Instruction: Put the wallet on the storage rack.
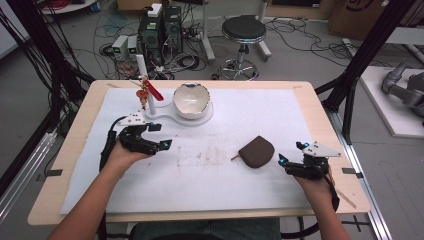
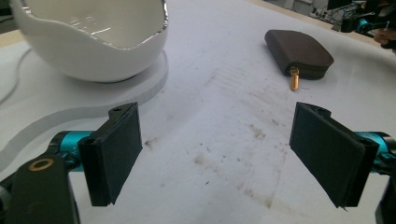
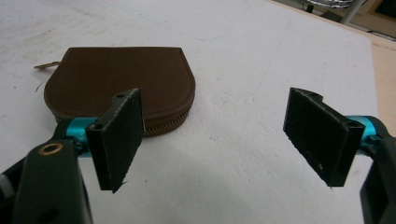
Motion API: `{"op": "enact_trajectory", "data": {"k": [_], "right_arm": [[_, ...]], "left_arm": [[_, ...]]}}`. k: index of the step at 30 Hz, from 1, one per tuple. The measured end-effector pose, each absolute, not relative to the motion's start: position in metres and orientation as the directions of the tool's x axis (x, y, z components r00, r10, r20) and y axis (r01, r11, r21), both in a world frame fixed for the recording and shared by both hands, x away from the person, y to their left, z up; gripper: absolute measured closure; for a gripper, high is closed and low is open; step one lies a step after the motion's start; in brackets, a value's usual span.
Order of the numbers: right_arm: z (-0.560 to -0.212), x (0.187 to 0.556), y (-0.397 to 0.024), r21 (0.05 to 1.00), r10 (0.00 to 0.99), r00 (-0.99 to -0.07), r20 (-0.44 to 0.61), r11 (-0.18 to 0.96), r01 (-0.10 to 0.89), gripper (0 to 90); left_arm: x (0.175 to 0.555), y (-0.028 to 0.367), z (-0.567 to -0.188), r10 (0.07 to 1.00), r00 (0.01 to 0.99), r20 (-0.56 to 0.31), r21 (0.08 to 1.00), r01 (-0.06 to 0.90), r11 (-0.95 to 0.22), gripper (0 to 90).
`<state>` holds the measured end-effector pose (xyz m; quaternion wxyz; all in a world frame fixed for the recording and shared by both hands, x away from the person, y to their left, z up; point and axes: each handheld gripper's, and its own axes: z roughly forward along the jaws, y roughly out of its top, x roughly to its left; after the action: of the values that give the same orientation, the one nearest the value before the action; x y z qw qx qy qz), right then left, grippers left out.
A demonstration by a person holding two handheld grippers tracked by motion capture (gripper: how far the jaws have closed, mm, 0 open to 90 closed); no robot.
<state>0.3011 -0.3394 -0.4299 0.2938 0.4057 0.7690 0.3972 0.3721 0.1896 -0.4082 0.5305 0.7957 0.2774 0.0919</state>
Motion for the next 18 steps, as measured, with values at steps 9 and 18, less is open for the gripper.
{"op": "enact_trajectory", "data": {"k": [9,18], "right_arm": [[-0.431,0.291,-0.350,0.850,0.871,-0.474,-0.128,0.342,0.400,20.6],[-0.431,0.284,-0.356,0.850,0.878,-0.462,-0.125,0.335,0.407,20.6]], "left_arm": [[0.381,0.150,-0.413,0.474,0.867,-0.152,0.889,0.330,-0.318,16.9],[0.383,0.101,-0.421,0.408,0.901,-0.145,0.875,0.309,-0.372,16.9]]}}
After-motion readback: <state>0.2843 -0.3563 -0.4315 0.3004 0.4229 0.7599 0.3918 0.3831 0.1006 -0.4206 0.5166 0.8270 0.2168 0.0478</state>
